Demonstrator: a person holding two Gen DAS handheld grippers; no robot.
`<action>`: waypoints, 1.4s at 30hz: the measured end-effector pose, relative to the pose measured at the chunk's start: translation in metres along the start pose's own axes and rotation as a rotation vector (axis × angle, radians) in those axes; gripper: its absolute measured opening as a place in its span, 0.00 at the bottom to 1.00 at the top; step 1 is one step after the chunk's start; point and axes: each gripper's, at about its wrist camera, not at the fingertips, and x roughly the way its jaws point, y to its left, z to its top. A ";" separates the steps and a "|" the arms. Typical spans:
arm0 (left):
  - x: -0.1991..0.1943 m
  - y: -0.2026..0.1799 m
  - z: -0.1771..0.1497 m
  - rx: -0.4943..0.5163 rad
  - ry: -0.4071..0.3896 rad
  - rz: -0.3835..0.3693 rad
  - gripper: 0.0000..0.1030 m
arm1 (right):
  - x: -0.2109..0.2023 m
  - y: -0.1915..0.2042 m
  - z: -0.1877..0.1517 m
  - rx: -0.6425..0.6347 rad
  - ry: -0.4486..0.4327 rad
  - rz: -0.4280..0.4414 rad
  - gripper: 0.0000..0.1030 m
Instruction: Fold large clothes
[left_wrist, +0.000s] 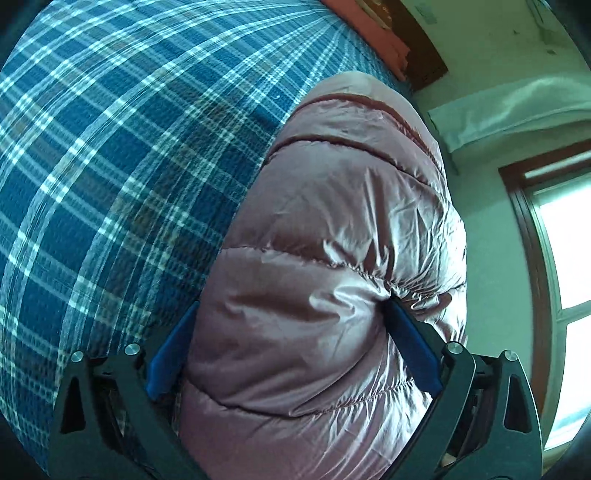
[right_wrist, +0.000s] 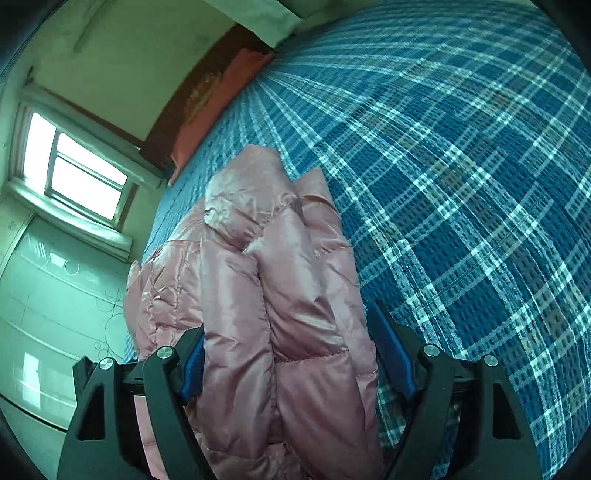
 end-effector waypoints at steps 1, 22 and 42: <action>0.001 -0.002 0.000 0.003 -0.003 -0.004 0.94 | -0.002 0.000 -0.002 0.001 -0.003 0.009 0.73; -0.015 0.020 -0.018 0.061 -0.012 -0.162 0.64 | 0.035 0.011 -0.020 -0.001 0.162 0.292 0.37; -0.099 0.080 0.082 0.085 -0.196 -0.117 0.56 | 0.153 0.129 -0.012 0.057 0.186 0.558 0.33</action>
